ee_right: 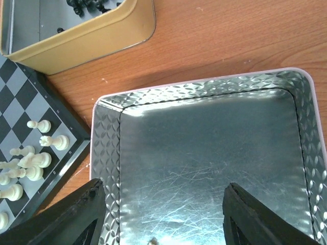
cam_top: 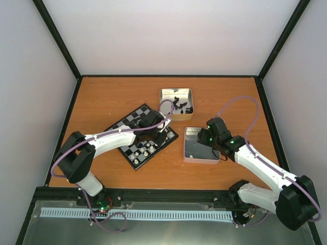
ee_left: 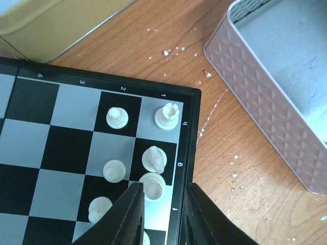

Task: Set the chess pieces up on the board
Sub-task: Adjust the chess piece on the chessboard.

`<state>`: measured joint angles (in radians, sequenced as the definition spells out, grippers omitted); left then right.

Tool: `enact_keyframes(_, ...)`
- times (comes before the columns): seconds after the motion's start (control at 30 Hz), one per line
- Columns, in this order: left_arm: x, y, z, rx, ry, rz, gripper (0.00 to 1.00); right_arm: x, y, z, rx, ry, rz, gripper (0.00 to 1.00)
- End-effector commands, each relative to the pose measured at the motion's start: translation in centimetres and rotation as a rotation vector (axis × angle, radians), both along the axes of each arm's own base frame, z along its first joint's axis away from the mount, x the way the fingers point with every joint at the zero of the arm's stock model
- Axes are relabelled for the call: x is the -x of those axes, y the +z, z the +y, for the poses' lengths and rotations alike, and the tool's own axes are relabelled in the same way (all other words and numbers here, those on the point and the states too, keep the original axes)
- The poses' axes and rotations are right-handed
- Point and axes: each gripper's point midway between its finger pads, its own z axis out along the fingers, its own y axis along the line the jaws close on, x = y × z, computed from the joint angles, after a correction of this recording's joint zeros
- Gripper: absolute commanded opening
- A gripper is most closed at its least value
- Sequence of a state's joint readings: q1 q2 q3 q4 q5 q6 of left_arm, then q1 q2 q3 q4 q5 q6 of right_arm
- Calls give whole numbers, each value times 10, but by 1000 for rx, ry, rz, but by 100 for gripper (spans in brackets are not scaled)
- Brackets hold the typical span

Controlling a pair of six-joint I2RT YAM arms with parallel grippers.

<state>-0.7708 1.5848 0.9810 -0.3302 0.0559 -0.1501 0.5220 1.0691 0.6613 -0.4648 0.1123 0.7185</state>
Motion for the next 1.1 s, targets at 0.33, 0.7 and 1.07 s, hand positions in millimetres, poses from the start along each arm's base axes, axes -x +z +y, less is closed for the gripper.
enact_keyframes(0.33, -1, -13, -9, -36, -21, 36, 21, 4, -8, 0, -9, 5, 31, 62)
enact_keyframes(0.7, -5, -19, -10, -47, -20, 39, 13, 5, -9, -1, -4, 5, 32, 62)
enact_keyframes(1.07, -8, -14, -5, -71, 0, 18, 9, 7, -12, -2, -9, 1, 36, 62)
